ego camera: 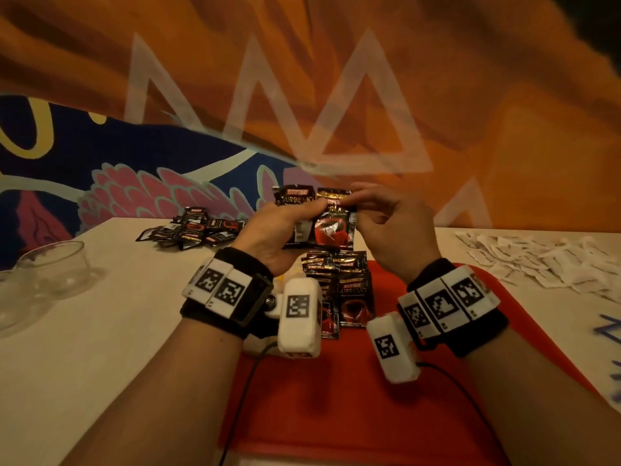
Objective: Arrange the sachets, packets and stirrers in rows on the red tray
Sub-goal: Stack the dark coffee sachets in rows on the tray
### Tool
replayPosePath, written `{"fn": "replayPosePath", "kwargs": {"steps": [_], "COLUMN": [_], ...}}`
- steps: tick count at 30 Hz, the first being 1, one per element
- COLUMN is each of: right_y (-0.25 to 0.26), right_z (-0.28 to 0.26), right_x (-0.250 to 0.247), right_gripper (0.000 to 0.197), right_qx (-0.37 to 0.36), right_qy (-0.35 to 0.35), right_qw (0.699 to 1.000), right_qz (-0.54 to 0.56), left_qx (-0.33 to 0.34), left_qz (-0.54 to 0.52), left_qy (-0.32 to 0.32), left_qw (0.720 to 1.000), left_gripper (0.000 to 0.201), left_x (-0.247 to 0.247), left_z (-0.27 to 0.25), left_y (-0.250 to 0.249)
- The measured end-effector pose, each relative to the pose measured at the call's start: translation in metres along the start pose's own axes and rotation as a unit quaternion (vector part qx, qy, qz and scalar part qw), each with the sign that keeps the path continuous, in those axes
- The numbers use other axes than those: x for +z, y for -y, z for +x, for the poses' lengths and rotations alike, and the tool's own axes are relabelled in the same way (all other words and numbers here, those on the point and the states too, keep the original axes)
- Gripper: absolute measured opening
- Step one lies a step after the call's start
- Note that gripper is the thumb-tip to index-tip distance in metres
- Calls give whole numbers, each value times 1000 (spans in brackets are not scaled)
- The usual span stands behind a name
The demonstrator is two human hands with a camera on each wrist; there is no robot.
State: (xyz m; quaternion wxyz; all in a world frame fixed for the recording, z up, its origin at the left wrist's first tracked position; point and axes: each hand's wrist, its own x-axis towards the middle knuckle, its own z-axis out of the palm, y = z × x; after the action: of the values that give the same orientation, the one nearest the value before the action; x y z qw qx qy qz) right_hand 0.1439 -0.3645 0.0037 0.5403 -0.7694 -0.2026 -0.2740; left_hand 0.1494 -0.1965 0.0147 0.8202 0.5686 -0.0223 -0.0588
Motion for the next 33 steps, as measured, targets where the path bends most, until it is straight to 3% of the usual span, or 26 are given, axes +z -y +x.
{"fn": "replayPosePath", "kwargs": {"steps": [4,6,13,18,21,25,29,33], "right_y": [1,2,3,6,7,9,9,11], "right_z": [2,1,1,0,-1,-1,-2,-5], "right_x": [-1,0,-3,-5,-2,-5,-3,-2], "right_gripper": [30,20,18,25,27,23,22,12], "right_qx": [95,128,63,34,35,37,42,71], "right_qy": [1,25,32,68,80,93,81,108], "right_qw": [983,976,993,995,994,993,995,990], "right_qz": [160,174,96,65,58,58,48,65], "left_qx": [75,92,134,173,188,214,227,224], "left_qz": [-10,-10,40,53,68,110,116,60], "left_qy": [-20,-10,32,-42,-48,-6,-23,-50], "left_qw": [997,996,990,983,979,971,967,971], "left_gripper": [37,39,49,30,10,33,13,14], "left_x": [1,3,7,14,16,18,17,15], "left_z": [4,2,-5,-3,-3,-8,-6,-5], "left_y": [2,3,0,2,4,3,4,2]}}
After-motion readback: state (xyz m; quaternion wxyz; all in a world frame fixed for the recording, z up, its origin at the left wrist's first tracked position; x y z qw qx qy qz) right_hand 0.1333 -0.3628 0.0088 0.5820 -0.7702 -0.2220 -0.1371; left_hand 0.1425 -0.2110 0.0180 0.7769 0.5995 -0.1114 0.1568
